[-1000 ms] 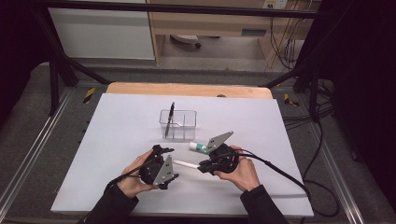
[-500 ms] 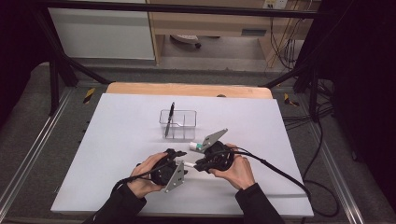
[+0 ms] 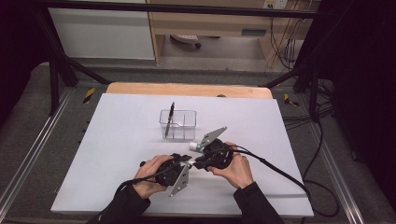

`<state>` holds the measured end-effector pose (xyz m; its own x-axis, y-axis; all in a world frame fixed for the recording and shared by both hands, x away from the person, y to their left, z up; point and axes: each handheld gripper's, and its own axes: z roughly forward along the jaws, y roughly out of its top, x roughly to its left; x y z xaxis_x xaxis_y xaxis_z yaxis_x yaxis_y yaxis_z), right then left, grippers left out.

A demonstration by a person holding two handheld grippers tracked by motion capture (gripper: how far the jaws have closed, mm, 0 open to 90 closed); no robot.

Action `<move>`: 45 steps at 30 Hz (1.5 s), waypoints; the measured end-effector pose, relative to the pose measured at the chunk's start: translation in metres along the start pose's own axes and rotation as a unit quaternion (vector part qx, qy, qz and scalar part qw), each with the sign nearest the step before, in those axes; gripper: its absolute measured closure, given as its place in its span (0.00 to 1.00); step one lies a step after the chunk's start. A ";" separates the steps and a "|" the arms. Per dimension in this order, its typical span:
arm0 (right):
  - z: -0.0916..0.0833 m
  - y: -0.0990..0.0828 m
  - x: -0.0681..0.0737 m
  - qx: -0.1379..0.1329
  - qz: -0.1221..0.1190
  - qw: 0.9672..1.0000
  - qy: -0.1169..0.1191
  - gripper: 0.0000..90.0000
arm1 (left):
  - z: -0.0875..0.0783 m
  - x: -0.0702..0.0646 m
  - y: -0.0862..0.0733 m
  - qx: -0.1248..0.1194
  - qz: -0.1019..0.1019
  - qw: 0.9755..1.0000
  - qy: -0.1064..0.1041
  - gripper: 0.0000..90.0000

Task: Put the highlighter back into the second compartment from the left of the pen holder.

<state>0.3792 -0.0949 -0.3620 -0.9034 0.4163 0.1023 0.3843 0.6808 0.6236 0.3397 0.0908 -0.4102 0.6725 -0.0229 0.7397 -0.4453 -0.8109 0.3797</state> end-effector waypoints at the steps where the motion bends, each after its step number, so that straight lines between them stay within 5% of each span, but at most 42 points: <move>1: 0.000 0.000 0.000 0.000 0.000 1.000 -0.002 0.88 | 0.000 0.000 0.001 0.003 0.004 1.000 -0.001 0.76; 26: -0.003 0.000 0.001 -0.016 0.006 1.000 -0.008 0.86 | -0.001 0.003 0.010 0.015 0.016 1.000 0.005 0.86; 33: -0.013 -0.004 0.003 -0.033 0.007 0.999 -0.014 0.70 | -0.005 0.003 -0.001 0.032 0.003 0.999 0.005 0.86; 45: -0.027 -0.033 -0.012 -0.075 0.039 0.995 -0.046 0.33 | -0.011 0.005 -0.027 0.058 -0.071 0.996 0.006 0.86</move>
<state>0.3724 -0.1381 -0.3629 -0.8481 0.5224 0.0884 0.4140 0.5492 0.7260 0.3481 0.1189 -0.4107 0.7166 0.1028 0.6899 -0.2749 -0.8674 0.4148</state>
